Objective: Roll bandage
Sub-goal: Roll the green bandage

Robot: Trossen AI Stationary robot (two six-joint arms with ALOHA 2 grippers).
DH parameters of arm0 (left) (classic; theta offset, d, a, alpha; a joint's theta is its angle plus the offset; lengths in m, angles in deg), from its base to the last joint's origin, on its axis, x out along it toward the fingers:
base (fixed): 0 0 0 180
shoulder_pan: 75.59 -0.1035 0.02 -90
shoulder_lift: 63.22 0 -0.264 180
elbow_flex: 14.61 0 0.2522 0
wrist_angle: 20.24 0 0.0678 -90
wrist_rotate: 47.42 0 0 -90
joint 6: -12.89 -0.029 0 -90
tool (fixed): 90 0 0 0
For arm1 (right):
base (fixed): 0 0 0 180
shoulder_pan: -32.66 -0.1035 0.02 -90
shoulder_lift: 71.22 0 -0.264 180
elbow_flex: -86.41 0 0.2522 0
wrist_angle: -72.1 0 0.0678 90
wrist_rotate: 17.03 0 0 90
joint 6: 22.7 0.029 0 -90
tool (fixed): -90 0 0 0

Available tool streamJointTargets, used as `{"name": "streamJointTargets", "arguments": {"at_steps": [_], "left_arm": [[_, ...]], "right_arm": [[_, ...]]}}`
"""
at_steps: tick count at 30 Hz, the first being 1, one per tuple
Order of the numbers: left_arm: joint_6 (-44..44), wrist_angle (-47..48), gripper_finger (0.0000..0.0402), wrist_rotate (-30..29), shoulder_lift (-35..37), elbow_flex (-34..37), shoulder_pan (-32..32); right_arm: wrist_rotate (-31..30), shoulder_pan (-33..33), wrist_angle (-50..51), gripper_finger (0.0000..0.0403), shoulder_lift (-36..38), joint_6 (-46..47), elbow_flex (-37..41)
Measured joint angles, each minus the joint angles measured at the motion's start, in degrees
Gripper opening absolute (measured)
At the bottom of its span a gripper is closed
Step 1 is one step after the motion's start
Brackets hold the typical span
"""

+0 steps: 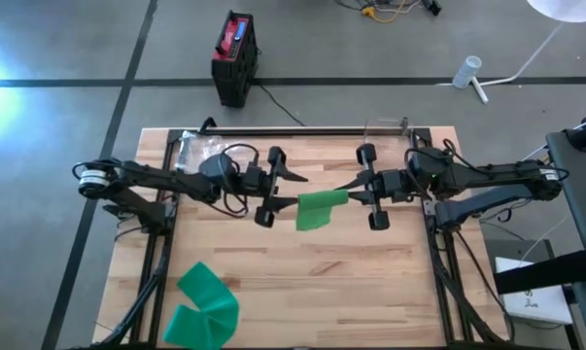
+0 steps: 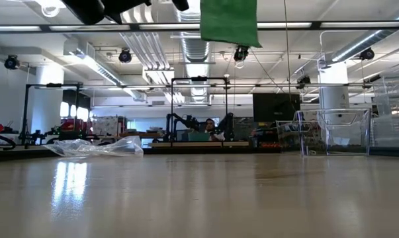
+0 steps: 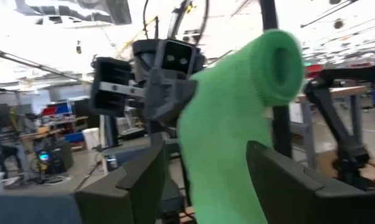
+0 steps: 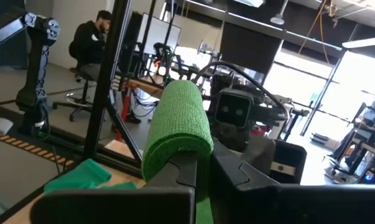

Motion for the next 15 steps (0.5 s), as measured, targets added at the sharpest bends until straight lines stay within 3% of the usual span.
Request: {"name": "streamJointTargets", "arguments": {"at_steps": [5, 11, 15], "left_arm": [[0.1, 0.7, 0.0175, -0.4, -2.0, -2.3, 0.1], [-0.8, 9.8, 0.0128, -0.6, -0.3, -3.4, 0.1], [-5.0, 20.4, 0.0114, -7.5, 5.2, -2.6, -0.2]], "right_arm": [[-2.6, 0.0, 0.2, 0.0007, -0.4, 0.4, 0.0], [-4.2, 0.0, 0.5, 0.0008, -0.3, 0.4, 0.0], [-4.4, 0.0, 1.2, 0.0008, 0.3, 0.3, 0.0]]}}
